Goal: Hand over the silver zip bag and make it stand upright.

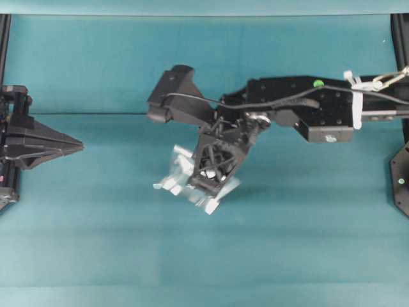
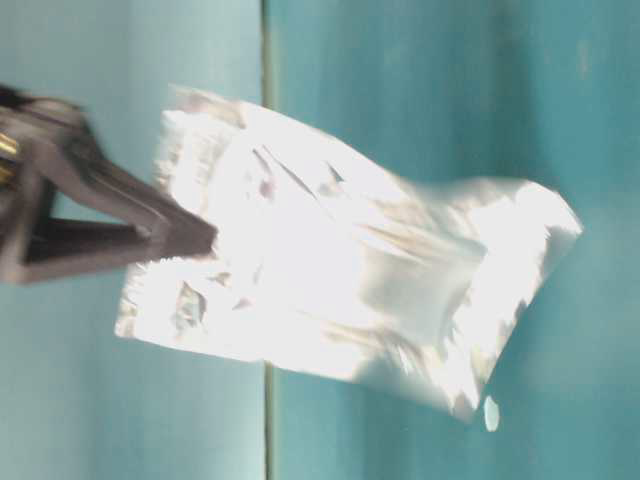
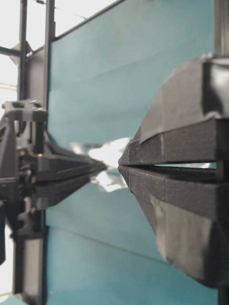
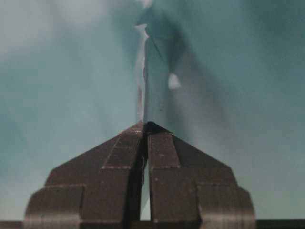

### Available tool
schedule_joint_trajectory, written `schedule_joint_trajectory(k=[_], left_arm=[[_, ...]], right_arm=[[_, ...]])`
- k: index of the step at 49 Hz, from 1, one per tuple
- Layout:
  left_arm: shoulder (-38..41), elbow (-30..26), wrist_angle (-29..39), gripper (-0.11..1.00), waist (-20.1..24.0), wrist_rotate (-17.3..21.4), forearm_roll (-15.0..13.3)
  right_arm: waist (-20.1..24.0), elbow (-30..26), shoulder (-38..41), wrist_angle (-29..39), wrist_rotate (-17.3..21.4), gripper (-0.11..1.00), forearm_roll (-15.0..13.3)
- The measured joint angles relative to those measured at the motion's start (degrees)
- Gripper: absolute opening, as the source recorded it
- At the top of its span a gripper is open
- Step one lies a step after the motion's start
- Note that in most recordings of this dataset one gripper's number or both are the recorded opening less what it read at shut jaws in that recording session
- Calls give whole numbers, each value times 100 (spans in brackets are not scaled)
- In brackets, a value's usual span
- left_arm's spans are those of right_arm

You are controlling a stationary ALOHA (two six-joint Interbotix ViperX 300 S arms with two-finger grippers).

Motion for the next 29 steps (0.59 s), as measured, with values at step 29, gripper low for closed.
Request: schedule_joint_trajectory(k=[29], left_arm=[[0,44,0,-1,0,-220,0]], right_arm=[[229,-729,404,993,-1670,1,-853]])
